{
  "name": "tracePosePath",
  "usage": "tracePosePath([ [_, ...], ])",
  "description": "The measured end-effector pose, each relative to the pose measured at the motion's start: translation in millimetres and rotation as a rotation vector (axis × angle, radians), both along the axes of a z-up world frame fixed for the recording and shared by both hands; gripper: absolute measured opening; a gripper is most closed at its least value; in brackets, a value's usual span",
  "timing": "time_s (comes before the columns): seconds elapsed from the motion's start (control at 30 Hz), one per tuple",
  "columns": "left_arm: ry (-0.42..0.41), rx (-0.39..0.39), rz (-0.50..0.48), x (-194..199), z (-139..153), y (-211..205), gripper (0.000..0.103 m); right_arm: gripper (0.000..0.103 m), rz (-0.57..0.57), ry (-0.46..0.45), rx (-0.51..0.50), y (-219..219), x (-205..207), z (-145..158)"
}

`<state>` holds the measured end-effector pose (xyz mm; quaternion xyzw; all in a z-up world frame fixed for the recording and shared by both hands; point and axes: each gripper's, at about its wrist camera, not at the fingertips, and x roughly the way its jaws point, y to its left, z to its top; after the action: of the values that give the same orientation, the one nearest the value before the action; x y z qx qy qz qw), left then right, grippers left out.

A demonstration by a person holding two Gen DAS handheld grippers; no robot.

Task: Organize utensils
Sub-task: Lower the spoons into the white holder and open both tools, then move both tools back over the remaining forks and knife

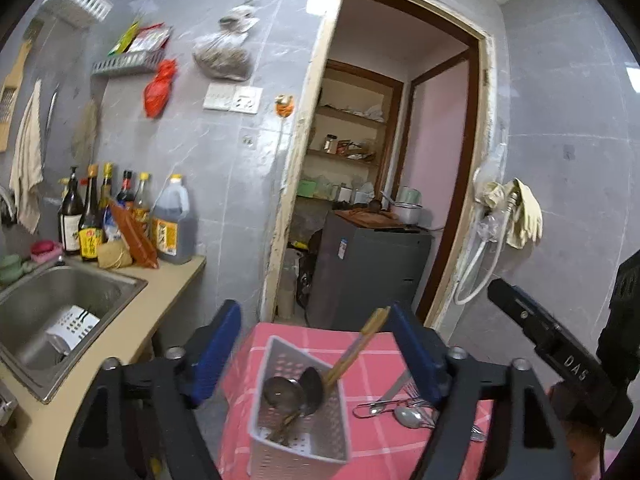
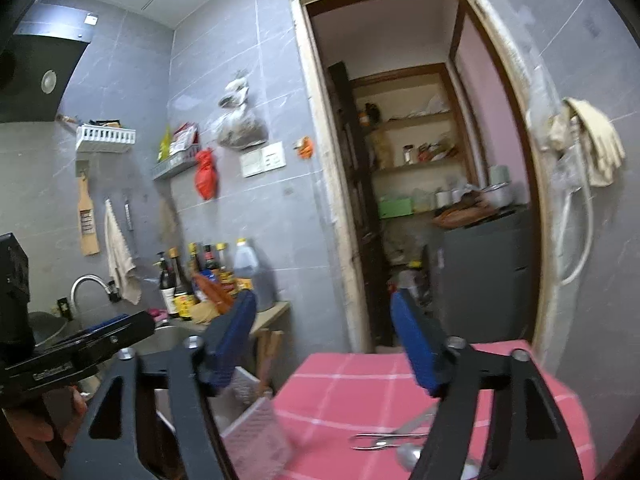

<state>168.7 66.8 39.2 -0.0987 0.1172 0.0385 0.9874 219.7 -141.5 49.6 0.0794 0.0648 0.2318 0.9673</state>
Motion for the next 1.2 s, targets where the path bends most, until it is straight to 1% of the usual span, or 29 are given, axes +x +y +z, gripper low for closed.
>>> tracePosePath([
  [0.07, -0.001, 0.011, -0.011, 0, 2, -13, 0.087, 0.084, -0.028, -0.005, -0.013, -15, -2, 4],
  [0.1, -0.002, 0.011, -0.022, 0, 2, -20, 0.091, 0.086, -0.041, -0.006, -0.018, -22, -3, 5],
  [0.13, -0.004, 0.012, -0.027, 0, 2, -26, 0.093, 0.091, -0.058, -0.006, -0.024, -30, -4, 6],
  [0.2, -0.009, 0.018, -0.039, 1, 2, -42, 0.100, 0.093, -0.087, -0.004, -0.034, -49, -8, 5],
  [0.33, 0.002, 0.027, -0.073, 7, -4, -72, 0.102, 0.101, -0.140, 0.015, -0.059, -83, -11, 0],
  [0.43, 0.028, 0.033, -0.115, 16, -13, -96, 0.102, 0.101, -0.165, 0.030, -0.068, -104, -12, -4],
  [0.53, 0.054, 0.045, -0.145, 23, -21, -115, 0.102, 0.101, -0.191, 0.064, -0.077, -127, -8, -13],
  [0.73, 0.132, 0.044, -0.188, 42, -44, -146, 0.102, 0.101, -0.206, 0.160, -0.080, -165, 11, -40],
  [0.83, 0.182, 0.029, -0.194, 53, -59, -154, 0.102, 0.101, -0.188, 0.220, -0.061, -179, 25, -58],
  [0.93, 0.232, 0.004, -0.178, 66, -78, -157, 0.102, 0.101, -0.162, 0.264, -0.058, -186, 41, -78],
  [1.1, 0.310, -0.063, -0.135, 89, -113, -154, 0.102, 0.100, -0.081, 0.360, -0.051, -187, 76, -116],
  [1.2, 0.353, -0.105, -0.117, 102, -130, -149, 0.102, 0.094, -0.030, 0.409, -0.059, -181, 92, -138],
])
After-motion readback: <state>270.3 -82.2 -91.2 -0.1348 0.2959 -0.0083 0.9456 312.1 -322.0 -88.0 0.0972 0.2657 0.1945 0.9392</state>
